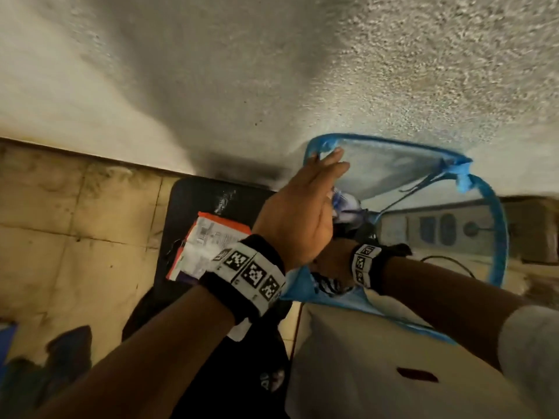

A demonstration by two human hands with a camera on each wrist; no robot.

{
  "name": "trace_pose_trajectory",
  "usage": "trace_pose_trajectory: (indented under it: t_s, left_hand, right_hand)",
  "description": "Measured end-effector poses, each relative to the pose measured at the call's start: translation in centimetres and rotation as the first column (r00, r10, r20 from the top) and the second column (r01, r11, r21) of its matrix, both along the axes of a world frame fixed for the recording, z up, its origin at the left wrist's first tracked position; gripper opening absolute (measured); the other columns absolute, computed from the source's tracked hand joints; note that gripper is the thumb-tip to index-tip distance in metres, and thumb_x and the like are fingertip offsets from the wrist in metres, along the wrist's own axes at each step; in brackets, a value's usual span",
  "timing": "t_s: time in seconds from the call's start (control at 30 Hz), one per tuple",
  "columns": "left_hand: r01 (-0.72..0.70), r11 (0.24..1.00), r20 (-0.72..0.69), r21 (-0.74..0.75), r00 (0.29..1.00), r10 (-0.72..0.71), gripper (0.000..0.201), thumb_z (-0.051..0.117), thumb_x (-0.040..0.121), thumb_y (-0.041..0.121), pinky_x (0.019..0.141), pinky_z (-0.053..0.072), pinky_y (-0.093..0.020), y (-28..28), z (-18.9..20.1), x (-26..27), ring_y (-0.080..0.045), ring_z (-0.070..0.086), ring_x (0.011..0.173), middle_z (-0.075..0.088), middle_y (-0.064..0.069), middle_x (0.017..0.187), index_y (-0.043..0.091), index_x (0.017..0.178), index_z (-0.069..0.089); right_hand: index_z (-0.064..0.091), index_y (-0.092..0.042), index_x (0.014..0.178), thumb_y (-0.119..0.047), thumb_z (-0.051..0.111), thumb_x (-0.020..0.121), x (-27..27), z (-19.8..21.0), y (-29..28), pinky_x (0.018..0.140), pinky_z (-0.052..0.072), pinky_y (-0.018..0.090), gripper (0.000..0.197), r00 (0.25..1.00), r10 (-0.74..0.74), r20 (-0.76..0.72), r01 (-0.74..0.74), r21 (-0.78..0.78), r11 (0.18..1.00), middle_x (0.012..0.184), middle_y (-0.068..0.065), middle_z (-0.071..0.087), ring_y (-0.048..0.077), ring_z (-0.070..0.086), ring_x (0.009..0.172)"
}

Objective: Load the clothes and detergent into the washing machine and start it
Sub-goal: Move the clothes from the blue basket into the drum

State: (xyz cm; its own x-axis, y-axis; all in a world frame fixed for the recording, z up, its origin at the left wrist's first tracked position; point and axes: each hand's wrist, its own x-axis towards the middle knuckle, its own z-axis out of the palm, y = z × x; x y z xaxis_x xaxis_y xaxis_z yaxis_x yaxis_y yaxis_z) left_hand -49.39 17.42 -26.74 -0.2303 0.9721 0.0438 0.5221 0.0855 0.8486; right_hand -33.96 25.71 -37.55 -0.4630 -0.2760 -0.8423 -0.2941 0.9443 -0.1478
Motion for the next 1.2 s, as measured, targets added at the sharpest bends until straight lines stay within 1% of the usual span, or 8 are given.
trace_pose_trajectory:
  t_s: [0.27, 0.37, 0.53, 0.7, 0.8, 0.87, 1.03, 1.2]
  left_hand:
    - [0.019, 0.998, 0.0, -0.055, 1.0, -0.02, 0.054, 0.034, 0.093, 0.017, 0.114, 0.033, -0.023, 0.2, 1.3, 1.1, -0.01, 0.035, 0.143, 0.031, 0.002, 0.159, 0.017, 0.147, 0.038]
    - [-0.004, 0.992, -0.088, -0.129, 0.996, -0.007, 0.058, 0.037, 0.091, 0.018, 0.109, 0.04, -0.026, 0.2, 2.8, 1.4, -0.012, 0.04, 0.14, 0.029, 0.006, 0.16, 0.024, 0.148, 0.035]
    - [0.069, 0.963, -0.155, -0.26, 0.981, -0.113, 0.061, 0.048, 0.095, 0.004, 0.117, 0.034, -0.038, 0.3, 5.7, 2.3, -0.019, 0.026, 0.148, 0.022, 0.001, 0.162, 0.02, 0.151, 0.03]
    - [0.144, 0.913, -0.198, -0.381, 0.952, -0.233, 0.075, 0.053, 0.092, 0.01, 0.12, 0.022, -0.052, 0.9, 11.1, 3.5, -0.03, 0.007, 0.152, 0.008, 0.001, 0.165, 0.019, 0.156, 0.016]
    - [0.194, 0.913, -0.045, -0.359, 0.974, -0.224, 0.079, 0.057, 0.091, 0.005, 0.113, 0.029, -0.016, 0.6, 13.8, 3.9, -0.017, 0.033, 0.143, 0.029, -0.009, 0.157, 0.016, 0.156, 0.014]
    - [0.247, 0.917, 0.101, -0.312, 0.969, -0.226, 0.08, 0.062, 0.088, 0.001, 0.078, 0.045, -0.001, 0.4, 15.7, 4.3, 0.0, 0.063, 0.098, 0.056, -0.003, 0.125, 0.024, 0.152, 0.021]
    - [0.35, 0.917, 0.269, -0.193, 0.917, -0.294, 0.071, 0.072, 0.085, 0.006, 0.074, 0.055, -0.016, 0.1, 20.3, 7.3, -0.018, 0.068, 0.097, 0.057, 0.015, 0.119, 0.031, 0.137, 0.031]
    - [0.397, 0.907, 0.283, -0.138, 0.894, -0.348, 0.108, 0.09, 0.065, 0.034, 0.098, 0.049, -0.022, 1.8, 24.6, 11.0, 0.002, 0.057, 0.116, 0.054, 0.018, 0.131, 0.028, 0.148, 0.02]
  right_hand:
    - [0.063, -0.002, 0.127, -0.021, 0.076, 0.083, -0.2, 9.0, 2.0, 0.092, 0.046, 0.035, 0.05, 0.762, -0.629, 0.157, 0.638, -0.01, 0.77, 0.134, 0.022, 0.058, 0.038, 0.058, 0.119]
    - [0.066, -0.004, 0.122, -0.022, 0.076, 0.08, -0.4, 14.8, 4.0, 0.1, 0.044, 0.031, 0.047, 0.717, -0.696, 0.041, 0.695, -0.115, 0.71, 0.128, 0.017, 0.065, 0.032, 0.059, 0.12]
    - [0.067, -0.016, 0.093, -0.025, 0.081, 0.075, 0.0, 26.1, 7.2, 0.076, 0.05, 0.028, 0.024, 0.625, -0.78, -0.024, 0.777, -0.074, 0.625, 0.069, -0.009, 0.057, 0.02, 0.061, 0.077]
    - [0.064, -0.027, 0.085, -0.036, 0.079, 0.074, 2.8, 36.7, 8.0, 0.076, 0.056, 0.032, 0.02, 0.522, -0.828, -0.205, 0.83, -0.103, 0.549, 0.07, -0.012, 0.059, 0.019, 0.064, 0.077]
    - [0.068, -0.022, 0.094, -0.037, 0.077, 0.076, 5.6, 41.7, 7.4, 0.078, 0.059, 0.036, 0.025, 0.369, -0.887, -0.276, 0.886, -0.184, 0.426, 0.083, -0.006, 0.07, 0.017, 0.067, 0.079]
    - [0.069, -0.024, 0.118, -0.036, 0.077, 0.08, 7.8, 44.5, 6.4, 0.085, 0.058, 0.033, 0.04, 0.219, -0.92, -0.324, 0.912, -0.269, 0.311, 0.104, -0.001, 0.075, 0.013, 0.067, 0.086]
    - [0.059, -0.021, 0.136, -0.034, 0.076, 0.084, 14.2, 47.9, 1.0, 0.103, 0.052, 0.033, 0.056, -0.259, -0.89, -0.376, 0.827, -0.563, -0.003, 0.136, -0.003, 0.064, 0.007, 0.062, 0.117]
    - [0.067, -0.02, 0.126, -0.032, 0.08, 0.08, 19.1, 49.8, -4.4, 0.097, 0.057, 0.039, 0.049, -0.6, -0.757, -0.258, 0.584, -0.789, -0.193, 0.123, -0.009, 0.071, 0.001, 0.067, 0.109]
